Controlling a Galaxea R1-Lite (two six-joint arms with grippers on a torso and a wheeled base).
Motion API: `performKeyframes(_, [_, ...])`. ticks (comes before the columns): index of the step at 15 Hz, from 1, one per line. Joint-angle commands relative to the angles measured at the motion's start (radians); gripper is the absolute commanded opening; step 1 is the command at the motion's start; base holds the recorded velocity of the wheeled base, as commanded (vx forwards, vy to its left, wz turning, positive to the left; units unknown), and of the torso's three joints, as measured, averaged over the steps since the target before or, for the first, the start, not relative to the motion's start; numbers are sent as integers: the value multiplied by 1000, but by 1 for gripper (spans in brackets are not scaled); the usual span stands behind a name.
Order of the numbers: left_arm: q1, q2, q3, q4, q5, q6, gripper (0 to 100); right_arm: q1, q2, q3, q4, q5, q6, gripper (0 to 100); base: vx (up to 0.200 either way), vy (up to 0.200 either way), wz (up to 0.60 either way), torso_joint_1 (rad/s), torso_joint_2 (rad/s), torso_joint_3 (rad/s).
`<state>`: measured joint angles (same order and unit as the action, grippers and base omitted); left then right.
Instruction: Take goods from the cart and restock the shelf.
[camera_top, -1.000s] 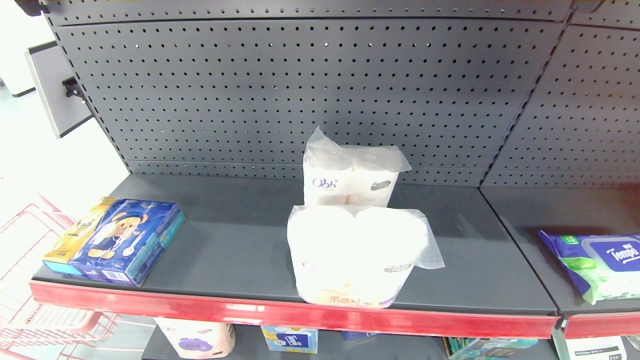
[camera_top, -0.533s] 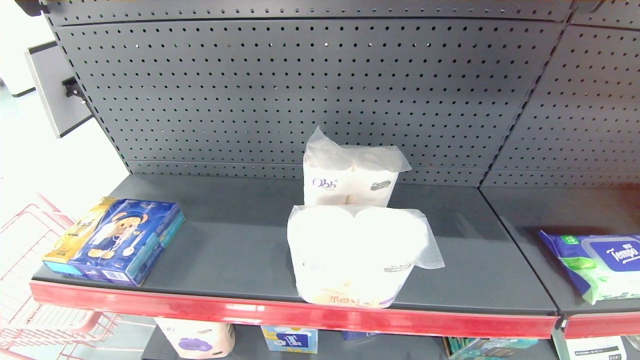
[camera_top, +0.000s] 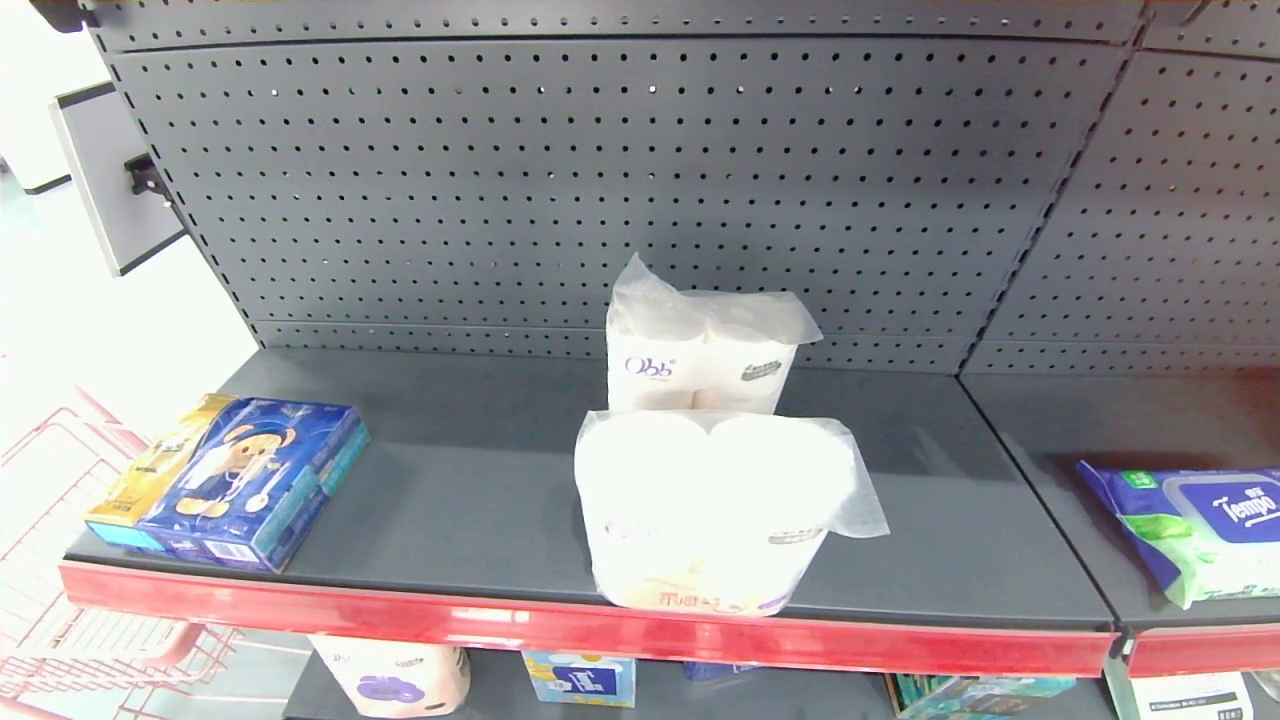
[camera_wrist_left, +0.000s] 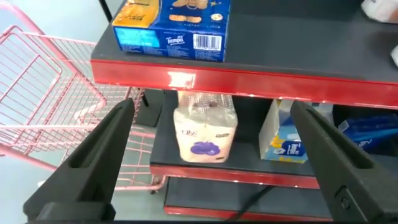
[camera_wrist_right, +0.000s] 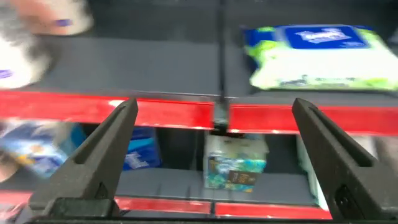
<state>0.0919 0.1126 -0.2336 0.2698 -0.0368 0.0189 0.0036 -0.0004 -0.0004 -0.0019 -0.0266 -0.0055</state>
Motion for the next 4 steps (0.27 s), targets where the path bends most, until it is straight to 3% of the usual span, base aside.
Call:
performKeyframes(1, [0, -16, 2, 0, 0, -1, 100, -1, 0, 0, 0, -3, 1, 100, 0, 0, 0, 0, 0, 0])
performKeyframes(4, [0, -16, 2, 0, 0, -2, 100, -1, 0, 0, 0, -3, 1, 100, 0, 0, 0, 0, 0, 0])
